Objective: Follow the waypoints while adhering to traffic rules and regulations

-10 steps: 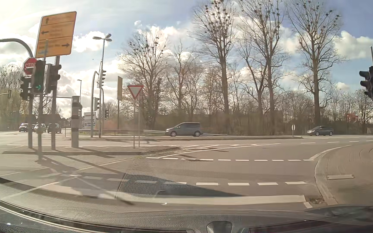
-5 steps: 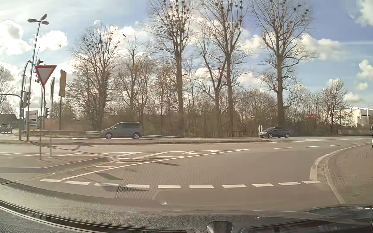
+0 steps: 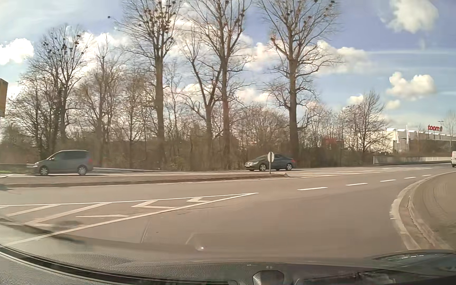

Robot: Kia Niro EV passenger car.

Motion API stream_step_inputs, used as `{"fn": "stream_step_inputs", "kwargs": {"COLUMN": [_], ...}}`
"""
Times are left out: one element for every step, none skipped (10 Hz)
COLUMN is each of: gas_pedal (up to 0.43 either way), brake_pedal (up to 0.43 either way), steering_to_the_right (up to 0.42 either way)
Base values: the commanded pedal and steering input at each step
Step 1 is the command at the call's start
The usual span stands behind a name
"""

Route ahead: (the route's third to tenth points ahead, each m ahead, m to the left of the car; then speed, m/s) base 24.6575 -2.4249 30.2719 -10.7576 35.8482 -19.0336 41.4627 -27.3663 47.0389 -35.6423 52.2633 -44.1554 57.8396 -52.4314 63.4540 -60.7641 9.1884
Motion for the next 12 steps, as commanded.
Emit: {"fn": "stream_step_inputs", "kwargs": {"gas_pedal": [0.047,0.047,0.059,0.087,0.087,0.087,0.110,0.130,0.138,0.150,0.150,0.177], "brake_pedal": [0.000,0.000,0.000,0.000,0.000,0.000,0.000,0.000,0.000,0.000,0.000,0.000], "steering_to_the_right": [0.179,0.181,0.185,0.186,0.187,0.189,0.189,0.188,0.188,0.188,0.186,0.182]}}
